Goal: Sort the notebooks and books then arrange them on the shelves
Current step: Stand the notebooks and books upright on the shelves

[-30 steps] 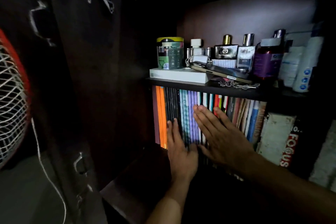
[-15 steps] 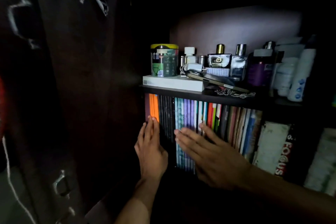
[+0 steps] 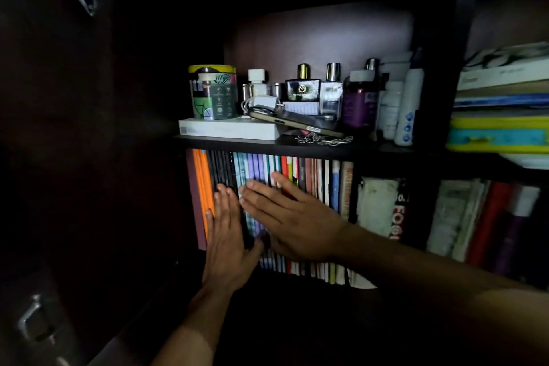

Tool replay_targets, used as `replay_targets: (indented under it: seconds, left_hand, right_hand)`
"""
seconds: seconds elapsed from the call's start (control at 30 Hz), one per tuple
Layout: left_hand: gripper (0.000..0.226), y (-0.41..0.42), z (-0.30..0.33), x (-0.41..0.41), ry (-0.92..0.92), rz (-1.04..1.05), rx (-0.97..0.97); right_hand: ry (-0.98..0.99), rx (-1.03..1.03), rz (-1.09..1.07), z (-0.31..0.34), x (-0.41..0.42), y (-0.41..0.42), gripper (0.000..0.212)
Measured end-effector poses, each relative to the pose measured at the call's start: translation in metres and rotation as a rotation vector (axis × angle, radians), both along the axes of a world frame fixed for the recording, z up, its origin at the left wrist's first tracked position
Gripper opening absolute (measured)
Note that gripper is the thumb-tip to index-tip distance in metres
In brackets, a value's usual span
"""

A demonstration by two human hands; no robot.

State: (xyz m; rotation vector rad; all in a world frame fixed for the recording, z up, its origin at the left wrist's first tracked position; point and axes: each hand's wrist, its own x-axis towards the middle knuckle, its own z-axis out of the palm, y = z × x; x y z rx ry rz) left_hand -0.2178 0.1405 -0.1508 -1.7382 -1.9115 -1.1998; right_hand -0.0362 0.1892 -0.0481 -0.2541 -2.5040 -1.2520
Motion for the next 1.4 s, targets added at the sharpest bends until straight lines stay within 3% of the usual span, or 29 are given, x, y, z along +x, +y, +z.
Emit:
replay_targets:
  seconds: [0.23,0.37,0.53,0.73,0.8,0.87,0.97,1.03,1.23,1.4]
  left_hand:
    - [0.099,-0.004,0.002,0.004,0.024,0.042,-0.006]
    - [0.095,-0.005,0.003,0.009,0.041,0.072,-0.011]
    - [0.088,-0.004,0.004,0.020,0.338,0.031,0.004]
    - [0.091,-0.006,0.004,0.021,0.470,0.020,0.032]
    - [0.096,-0.013,0.005,0.036,0.532,-0.061,0.095]
    - [0.098,-0.013,0.015,0.072,0.548,-0.180,0.176]
    - [0.094,-0.001,0.027,0.137,0.572,-0.258,0.192]
    - [0.095,0.011,0.021,0.163,0.573,-0.250,0.111]
    - [0.099,0.026,-0.004,0.166,0.573,-0.112,0.047]
    - [0.092,0.023,0.000,0.168,0.503,-0.181,0.054]
  right_hand:
    - [-0.024,0.079,-0.156,-0.016,0.102,0.007,0.089]
    - [-0.068,0.080,-0.108,-0.015,0.103,0.027,0.093]
    - [-0.066,0.098,-0.038,-0.018,0.075,0.040,0.089]
    - [-0.004,-0.029,-0.036,-0.016,0.078,0.023,0.086]
    - [0.171,-0.164,-0.025,-0.023,0.090,0.000,0.084]
    - [0.476,-0.303,-0.099,-0.040,0.110,-0.021,0.086]
    - [0.736,-0.414,-0.339,-0.076,0.137,-0.029,0.094]
    - [0.680,-0.412,-0.481,-0.096,0.149,-0.024,0.101]
    - [0.428,-0.431,-0.487,-0.101,0.151,-0.005,0.114]
    - [0.425,-0.455,-0.475,-0.096,0.146,-0.006,0.110]
